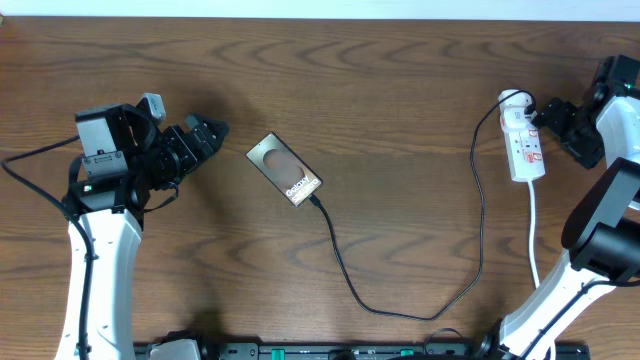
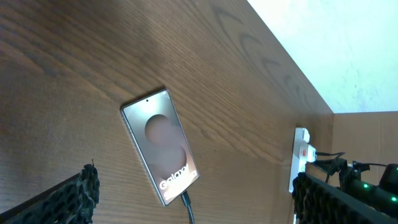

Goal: Plug charger to phone and switch on socket
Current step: 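Press the orange switch on the power strip with the right gripper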

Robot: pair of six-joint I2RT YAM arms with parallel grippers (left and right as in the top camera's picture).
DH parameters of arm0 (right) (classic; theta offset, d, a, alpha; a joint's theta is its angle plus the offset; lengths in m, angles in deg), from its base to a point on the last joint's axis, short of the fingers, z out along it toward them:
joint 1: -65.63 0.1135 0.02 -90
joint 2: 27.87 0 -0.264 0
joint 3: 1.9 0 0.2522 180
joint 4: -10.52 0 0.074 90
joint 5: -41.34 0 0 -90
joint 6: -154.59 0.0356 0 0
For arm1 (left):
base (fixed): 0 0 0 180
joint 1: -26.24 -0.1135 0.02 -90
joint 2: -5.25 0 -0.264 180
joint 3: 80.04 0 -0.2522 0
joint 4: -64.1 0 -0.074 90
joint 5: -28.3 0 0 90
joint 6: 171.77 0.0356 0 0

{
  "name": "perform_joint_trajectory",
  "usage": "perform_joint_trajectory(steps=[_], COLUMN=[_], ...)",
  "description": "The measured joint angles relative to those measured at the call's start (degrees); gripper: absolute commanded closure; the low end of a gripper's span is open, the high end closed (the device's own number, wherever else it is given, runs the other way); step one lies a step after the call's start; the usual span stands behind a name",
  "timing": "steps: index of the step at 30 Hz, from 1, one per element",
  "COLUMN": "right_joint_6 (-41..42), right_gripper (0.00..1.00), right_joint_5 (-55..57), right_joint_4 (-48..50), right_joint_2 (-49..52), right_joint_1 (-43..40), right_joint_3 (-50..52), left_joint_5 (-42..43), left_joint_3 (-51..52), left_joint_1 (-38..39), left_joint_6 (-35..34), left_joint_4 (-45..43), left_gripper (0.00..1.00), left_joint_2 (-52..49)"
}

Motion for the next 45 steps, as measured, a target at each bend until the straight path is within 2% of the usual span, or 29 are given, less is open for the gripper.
perform_joint_trajectory(steps=[38, 45], right_joint_6=[1.7, 2.2], right_gripper=[0.01, 0.01], right_joint_5=[-1.0, -1.7], right_joint_4=[0.7, 4.2], right_joint_2=[2.6, 1.8], right_joint_1=[0.0, -0.2], right_joint_3=[0.1, 2.8], left_joint_5=[0.0, 0.0], left_joint_3=[0.0, 0.0], left_joint_1=[0.0, 0.0], left_joint_6=[0.0, 0.0], left_joint_4=[0.0, 0.0], left_gripper=[0.02, 0.02], left_joint_2=[0.0, 0.0])
